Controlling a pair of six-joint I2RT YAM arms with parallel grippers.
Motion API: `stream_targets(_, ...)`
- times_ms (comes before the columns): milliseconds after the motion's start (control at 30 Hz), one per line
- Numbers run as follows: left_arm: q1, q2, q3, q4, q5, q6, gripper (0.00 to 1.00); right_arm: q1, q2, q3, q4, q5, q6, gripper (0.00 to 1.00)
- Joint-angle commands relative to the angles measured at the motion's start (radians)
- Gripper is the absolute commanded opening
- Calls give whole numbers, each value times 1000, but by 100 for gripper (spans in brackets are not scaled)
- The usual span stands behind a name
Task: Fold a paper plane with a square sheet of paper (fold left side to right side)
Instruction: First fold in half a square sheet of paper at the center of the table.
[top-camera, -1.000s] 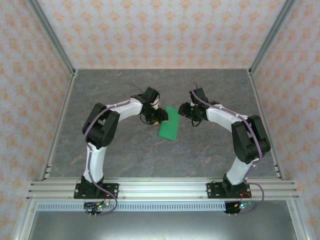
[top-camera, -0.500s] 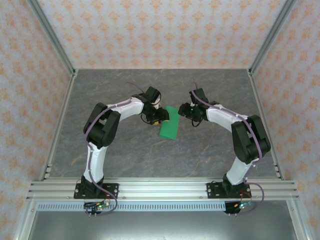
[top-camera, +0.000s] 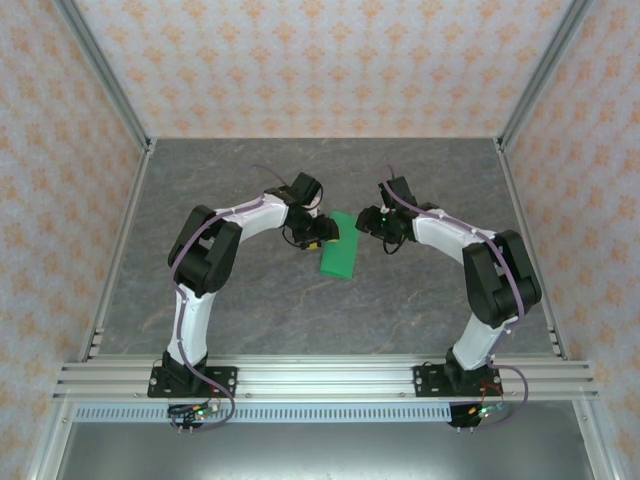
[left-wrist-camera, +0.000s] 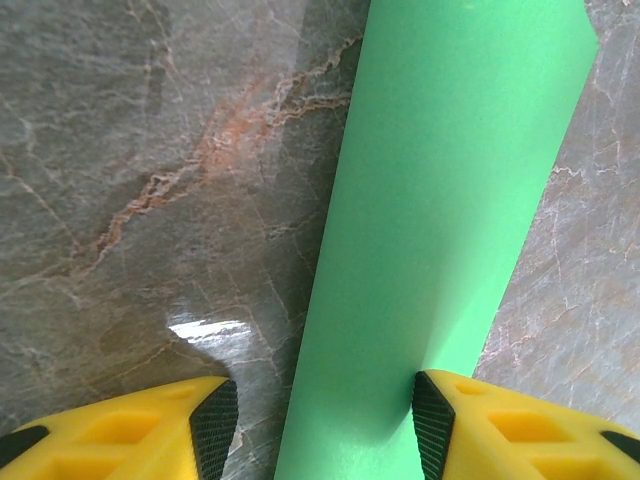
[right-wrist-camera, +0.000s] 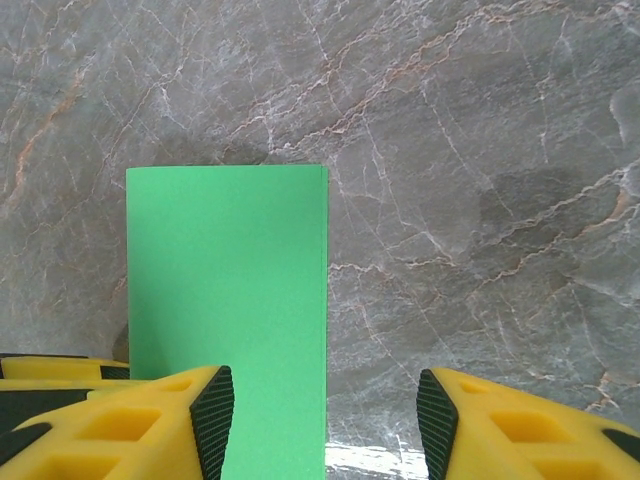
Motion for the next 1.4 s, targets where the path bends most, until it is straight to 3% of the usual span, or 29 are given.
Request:
stream_targets(0, -8, 75, -4, 12, -78, -16, 55, 0, -13, -17, 3, -2, -3, 55)
stream_targets(300, -9, 82, -13, 9, -83, -11, 55, 1, -12, -21, 28, -49, 3, 55)
stream_targets(467, -10, 82, -13, 6, -83, -4, 55, 1, 5, -26, 59, -90, 28, 48)
stream_targets(1367, -27, 109, 27, -49, -118, 24, 55, 19, 33, -3, 46, -90, 28, 41)
